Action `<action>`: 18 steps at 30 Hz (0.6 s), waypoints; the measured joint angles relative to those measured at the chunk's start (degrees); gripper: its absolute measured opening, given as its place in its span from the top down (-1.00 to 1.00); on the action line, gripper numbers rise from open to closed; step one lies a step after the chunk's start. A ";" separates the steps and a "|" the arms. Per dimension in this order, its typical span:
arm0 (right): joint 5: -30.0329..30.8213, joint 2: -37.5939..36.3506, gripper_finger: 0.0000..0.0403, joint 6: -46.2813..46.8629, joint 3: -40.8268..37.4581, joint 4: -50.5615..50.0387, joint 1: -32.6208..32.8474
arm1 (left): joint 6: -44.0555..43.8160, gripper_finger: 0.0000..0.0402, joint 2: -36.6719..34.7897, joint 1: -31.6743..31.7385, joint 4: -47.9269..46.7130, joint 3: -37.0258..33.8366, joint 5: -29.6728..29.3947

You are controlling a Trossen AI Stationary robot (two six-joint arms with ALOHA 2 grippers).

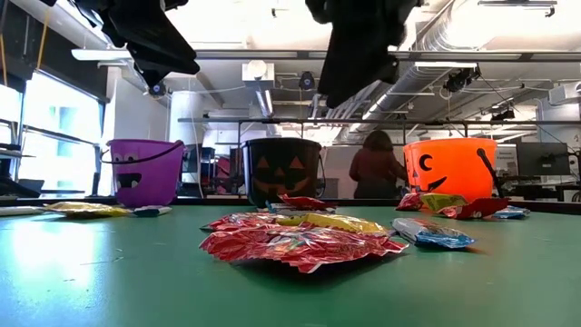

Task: Sort candy by brand, put in halloween buckets
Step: Put the yellow candy pack into the black bucket

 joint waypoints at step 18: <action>-5.80 -0.11 0.49 -31.09 0.01 -2.98 -20.71 | -10.64 0.60 -0.02 1.00 0.26 0.00 -9.93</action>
